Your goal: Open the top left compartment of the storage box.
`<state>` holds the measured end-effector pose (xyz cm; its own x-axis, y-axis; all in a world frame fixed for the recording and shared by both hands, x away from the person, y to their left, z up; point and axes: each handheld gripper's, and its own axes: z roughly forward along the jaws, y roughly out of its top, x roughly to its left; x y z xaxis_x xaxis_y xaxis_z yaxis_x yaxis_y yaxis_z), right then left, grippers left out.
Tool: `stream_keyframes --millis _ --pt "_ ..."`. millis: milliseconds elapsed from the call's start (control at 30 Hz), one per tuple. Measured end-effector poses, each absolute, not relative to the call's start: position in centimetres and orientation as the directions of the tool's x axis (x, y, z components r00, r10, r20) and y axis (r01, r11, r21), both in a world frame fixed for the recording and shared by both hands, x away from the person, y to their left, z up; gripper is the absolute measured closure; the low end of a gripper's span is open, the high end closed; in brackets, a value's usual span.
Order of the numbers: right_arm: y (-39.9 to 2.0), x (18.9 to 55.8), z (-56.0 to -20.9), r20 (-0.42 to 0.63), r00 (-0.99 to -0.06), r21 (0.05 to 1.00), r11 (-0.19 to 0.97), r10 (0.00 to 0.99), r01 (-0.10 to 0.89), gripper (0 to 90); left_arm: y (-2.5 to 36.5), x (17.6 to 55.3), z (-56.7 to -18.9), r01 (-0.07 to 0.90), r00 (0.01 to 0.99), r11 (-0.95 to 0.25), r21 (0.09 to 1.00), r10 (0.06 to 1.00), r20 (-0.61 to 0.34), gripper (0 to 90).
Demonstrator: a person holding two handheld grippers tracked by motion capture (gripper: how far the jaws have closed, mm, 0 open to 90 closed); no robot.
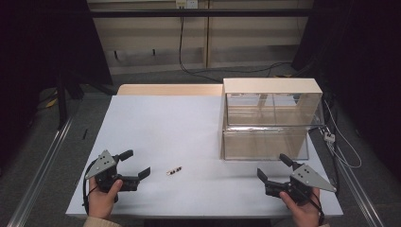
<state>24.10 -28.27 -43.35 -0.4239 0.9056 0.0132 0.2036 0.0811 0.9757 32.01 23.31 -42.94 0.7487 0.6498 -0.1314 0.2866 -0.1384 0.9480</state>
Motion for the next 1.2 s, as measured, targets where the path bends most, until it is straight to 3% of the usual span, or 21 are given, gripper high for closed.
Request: stream_keyframes --millis 433,533,867,1200 --pt "-28.6 24.2 -42.1 0.017 -0.46 0.969 0.099 0.888 0.226 8.4 23.1 32.2 -42.8 0.284 0.757 -0.149 0.947 0.641 -0.126 3.7" --pt "-28.9 24.3 -41.3 0.001 -0.468 0.964 0.124 0.884 0.236 18.5 23.0 32.2 -42.8 0.284 0.758 -0.151 0.947 0.641 -0.125 3.7" --pt "-30.4 24.8 -38.8 0.037 -0.508 0.951 0.126 0.861 0.283 67.9 22.8 32.1 -42.8 0.283 0.761 -0.162 0.945 0.638 -0.118 3.8" --pt "-31.1 26.1 -37.1 0.093 -0.524 0.943 0.093 0.847 0.318 87.1 22.7 32.1 -42.8 0.283 0.765 -0.174 0.943 0.634 -0.112 3.8"
